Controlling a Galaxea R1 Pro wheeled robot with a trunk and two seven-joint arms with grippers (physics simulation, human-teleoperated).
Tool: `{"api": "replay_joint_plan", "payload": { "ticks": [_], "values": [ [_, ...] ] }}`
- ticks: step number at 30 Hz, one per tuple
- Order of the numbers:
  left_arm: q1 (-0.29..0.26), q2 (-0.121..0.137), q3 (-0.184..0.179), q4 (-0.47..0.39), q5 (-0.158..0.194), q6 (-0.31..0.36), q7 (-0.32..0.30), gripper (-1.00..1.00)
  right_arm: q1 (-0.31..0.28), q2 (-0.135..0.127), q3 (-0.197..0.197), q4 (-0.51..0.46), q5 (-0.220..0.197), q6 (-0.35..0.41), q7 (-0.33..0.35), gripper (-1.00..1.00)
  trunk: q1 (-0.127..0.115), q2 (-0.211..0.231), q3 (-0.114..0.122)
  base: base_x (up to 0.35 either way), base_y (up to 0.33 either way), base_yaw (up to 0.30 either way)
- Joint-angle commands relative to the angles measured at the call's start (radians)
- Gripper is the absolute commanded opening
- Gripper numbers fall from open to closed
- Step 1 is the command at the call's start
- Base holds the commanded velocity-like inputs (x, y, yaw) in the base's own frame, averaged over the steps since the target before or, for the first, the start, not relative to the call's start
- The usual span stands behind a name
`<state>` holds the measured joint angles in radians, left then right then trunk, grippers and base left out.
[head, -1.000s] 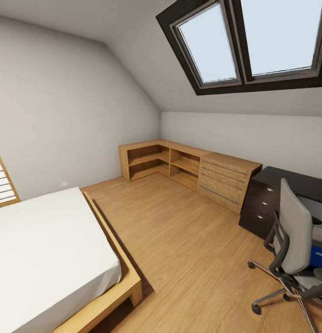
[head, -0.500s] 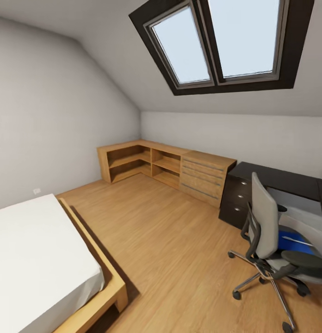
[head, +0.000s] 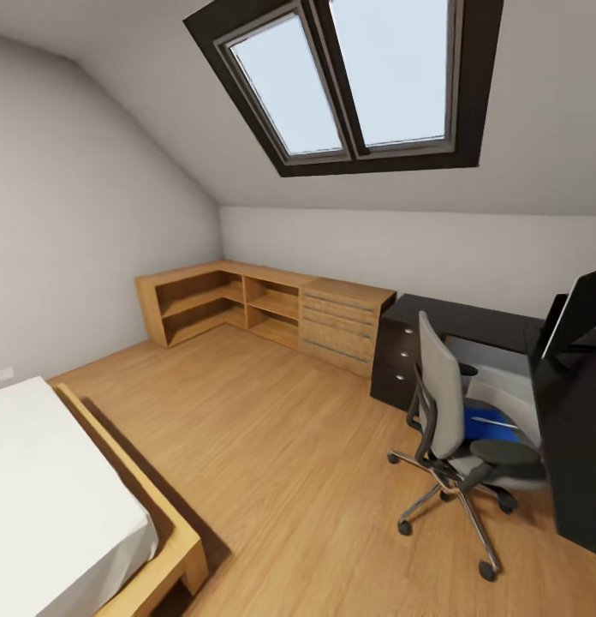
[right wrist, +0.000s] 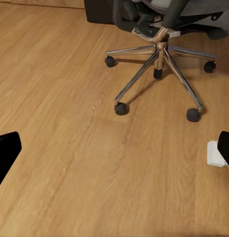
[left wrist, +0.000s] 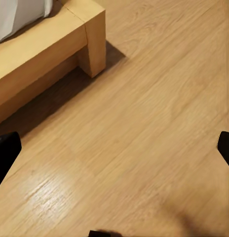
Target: In the bedroom, organize the workspace by keeping the computer under the desk, ensuring the monitor is on the desk, placing the keyboard on the desk next to the monitor, placing the mouse on the desk next to the keyboard, moving the folder from the swivel chair onto the desk next to the mouse, stacking the notebook on top of the folder with the pen on top of the notebook, and positioning the swivel chair next to the desk.
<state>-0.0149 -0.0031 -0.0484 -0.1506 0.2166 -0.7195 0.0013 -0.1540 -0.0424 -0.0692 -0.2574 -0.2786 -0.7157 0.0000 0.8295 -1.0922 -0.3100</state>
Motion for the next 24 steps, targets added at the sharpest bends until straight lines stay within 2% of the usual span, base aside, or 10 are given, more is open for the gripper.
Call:
{"api": "replay_joint_plan", "payload": {
  "ticks": [1,24],
  "values": [
    [0.000,0.000,-0.005,0.000,0.008,-0.003,0.000,1.00,-0.001,0.001,-0.004,0.001,0.004,-0.002,0.000,1.00,0.000,-0.001,-0.001,0.000,0.000,-0.288],
    [0.000,0.000,-0.005,0.000,0.004,-0.009,-0.004,1.00,-0.001,0.001,-0.002,0.001,0.007,-0.002,0.001,1.00,0.000,-0.001,0.005,0.000,0.000,-0.288]
  ]
}}
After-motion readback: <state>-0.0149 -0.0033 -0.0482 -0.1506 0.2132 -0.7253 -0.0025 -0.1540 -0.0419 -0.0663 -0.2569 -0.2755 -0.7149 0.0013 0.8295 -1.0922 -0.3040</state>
